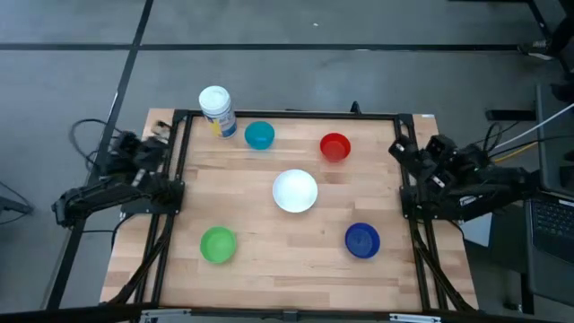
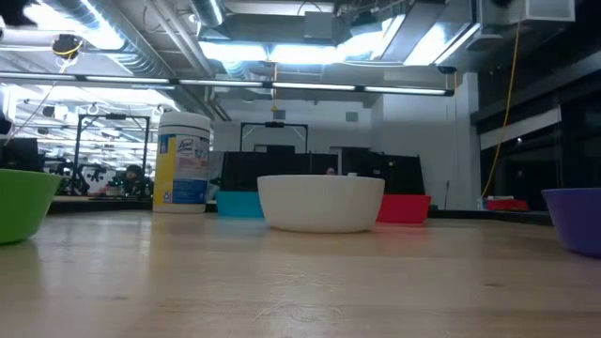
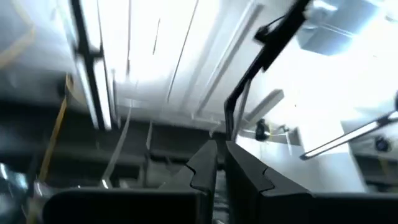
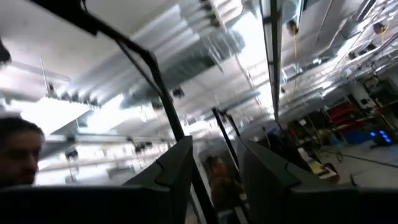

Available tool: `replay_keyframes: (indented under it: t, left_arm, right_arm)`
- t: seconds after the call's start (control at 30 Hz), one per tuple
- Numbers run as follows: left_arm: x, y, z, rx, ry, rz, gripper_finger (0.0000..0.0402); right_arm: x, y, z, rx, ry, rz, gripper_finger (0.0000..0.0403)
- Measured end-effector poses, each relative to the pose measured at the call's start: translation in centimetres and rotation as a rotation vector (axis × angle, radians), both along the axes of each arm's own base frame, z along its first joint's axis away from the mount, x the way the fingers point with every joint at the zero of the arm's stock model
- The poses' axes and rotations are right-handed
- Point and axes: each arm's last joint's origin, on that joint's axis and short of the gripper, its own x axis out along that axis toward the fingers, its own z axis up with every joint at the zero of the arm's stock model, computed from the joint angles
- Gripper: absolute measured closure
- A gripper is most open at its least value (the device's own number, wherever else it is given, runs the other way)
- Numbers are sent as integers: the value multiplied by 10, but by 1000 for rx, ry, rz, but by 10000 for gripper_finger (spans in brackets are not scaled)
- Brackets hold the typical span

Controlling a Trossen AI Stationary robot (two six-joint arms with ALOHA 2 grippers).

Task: Nest bowls inside each other
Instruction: Stack the red bowl in the white bowl

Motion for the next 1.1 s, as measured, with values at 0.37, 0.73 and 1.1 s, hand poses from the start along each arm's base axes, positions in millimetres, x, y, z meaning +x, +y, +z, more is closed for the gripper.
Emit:
replay_keyframes:
  t: [0.37,0.73,1.1]
  left_arm:
    - [-31,-18,72,240,-90,161,373]
    - [36,15,121,77,458,155,373]
    - [105,52,165,158,934,335,373]
  right_arm:
    - [-7,-4,100,-186,515,-185,286]
    - [-19,-11,131,-300,1161,-382,283]
    - [24,-27,102,-245,1454,-497,302]
